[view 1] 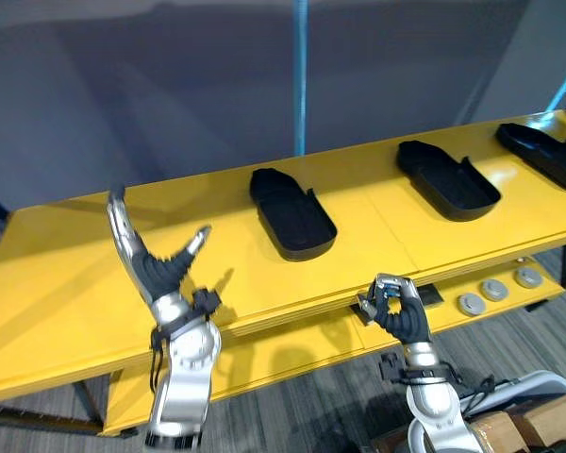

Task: Walk over and take plastic housings, then place them on the shelf

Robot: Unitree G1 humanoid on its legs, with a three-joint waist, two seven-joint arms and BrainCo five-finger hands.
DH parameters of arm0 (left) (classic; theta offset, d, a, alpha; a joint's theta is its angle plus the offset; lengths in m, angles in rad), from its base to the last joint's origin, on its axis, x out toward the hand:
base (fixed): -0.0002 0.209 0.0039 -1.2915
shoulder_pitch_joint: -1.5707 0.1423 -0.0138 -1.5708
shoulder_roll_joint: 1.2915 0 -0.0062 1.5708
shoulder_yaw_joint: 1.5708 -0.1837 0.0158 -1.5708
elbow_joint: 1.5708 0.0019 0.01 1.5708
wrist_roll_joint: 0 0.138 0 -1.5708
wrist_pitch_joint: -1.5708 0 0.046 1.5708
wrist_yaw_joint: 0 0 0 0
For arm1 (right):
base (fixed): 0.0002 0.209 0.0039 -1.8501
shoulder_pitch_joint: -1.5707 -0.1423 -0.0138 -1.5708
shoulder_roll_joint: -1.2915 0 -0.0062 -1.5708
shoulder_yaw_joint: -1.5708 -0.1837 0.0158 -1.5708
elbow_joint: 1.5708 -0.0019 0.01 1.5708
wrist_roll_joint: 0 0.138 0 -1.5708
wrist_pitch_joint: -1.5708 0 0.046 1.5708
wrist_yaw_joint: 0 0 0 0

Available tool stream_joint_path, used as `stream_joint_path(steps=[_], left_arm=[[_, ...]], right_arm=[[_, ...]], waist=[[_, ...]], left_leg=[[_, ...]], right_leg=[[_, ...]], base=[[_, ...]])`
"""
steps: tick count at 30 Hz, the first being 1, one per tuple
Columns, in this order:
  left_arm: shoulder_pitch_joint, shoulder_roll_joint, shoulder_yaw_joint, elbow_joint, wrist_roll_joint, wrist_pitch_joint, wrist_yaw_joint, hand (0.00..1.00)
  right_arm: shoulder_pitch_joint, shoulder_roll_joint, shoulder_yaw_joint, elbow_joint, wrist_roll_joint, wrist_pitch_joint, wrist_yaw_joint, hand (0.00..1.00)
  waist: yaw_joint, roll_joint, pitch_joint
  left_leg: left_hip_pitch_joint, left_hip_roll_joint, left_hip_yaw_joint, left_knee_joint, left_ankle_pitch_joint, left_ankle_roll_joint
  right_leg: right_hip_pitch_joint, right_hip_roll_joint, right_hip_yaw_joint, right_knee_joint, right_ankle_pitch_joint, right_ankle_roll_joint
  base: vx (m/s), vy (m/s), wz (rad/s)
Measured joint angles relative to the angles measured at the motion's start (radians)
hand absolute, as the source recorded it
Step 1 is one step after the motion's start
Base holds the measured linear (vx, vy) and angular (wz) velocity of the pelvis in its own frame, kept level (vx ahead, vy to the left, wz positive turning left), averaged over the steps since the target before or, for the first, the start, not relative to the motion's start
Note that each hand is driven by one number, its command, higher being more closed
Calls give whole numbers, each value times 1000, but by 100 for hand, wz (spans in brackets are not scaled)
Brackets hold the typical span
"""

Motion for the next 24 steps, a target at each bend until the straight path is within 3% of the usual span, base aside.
stream_joint_path(steps=[4, 12, 24], left_arm=[[161, -18, -62, -60, -164, -141, -54, 0], [311, -21, -75, -21, -270, -174, -132, 0], [320, -21, -78, -20, -332, -187, -170, 0]], right_arm=[[-108, 1, 9, 123, 29, 17, -33, 100], [-162, -21, 4, 258, 40, 33, -58, 100], [-354, -41, 4, 396, 111, 43, -60, 100]], waist=[[23, 15, -6], [52, 27, 6], [71, 33, 55]], left_leg=[[-38, -1, -34, 0, 20, 0], [-83, -1, -92, 0, 40, -4], [-115, -2, -112, 0, 53, -1]], right_leg=[[-21, -2, -29, 5, 3, -3], [-34, -2, -88, 5, 3, -6], [-59, -4, -109, 15, 0, -11]], base=[[-18, 17, 26], [3, 17, 20], [-11, 8, 5]])
